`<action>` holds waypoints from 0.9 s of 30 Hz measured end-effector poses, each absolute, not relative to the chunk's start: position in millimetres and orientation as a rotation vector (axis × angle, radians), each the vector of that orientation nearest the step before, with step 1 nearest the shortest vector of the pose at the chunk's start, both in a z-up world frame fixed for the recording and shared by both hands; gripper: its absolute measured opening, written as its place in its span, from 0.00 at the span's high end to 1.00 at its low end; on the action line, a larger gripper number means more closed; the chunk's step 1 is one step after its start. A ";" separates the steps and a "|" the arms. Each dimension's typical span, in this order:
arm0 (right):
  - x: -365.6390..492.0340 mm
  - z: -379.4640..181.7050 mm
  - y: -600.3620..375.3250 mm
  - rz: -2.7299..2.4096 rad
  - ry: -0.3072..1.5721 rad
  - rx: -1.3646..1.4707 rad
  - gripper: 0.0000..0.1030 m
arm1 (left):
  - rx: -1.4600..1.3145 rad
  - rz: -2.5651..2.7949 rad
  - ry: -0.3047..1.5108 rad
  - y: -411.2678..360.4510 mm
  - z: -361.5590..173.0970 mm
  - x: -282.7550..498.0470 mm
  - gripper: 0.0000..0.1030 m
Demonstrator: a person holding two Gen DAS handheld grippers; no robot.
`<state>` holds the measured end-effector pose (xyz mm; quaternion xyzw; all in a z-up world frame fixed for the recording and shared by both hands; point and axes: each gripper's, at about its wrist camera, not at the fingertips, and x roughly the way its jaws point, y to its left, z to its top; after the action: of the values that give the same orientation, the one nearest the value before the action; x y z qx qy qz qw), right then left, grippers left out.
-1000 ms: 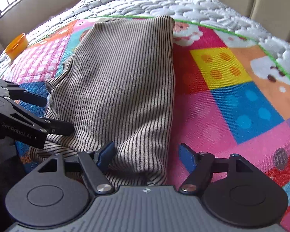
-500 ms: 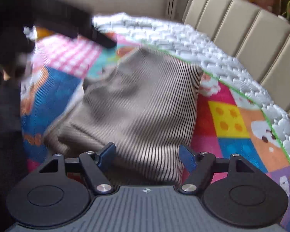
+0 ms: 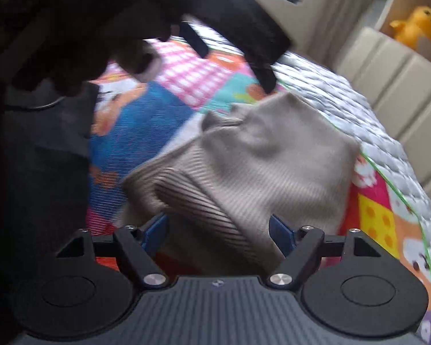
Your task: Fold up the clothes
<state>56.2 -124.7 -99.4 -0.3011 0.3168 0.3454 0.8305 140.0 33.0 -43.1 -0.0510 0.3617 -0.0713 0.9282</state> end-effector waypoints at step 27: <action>88.9 -109.0 -132.8 0.617 0.803 -0.501 0.31 | -0.045 -0.185 0.778 29.0 -44.4 141.0 0.00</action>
<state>88.9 -132.8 -109.0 -0.2376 0.3806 0.2924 0.8445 141.0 29.0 -44.4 -0.0218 0.3785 -0.0901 0.9209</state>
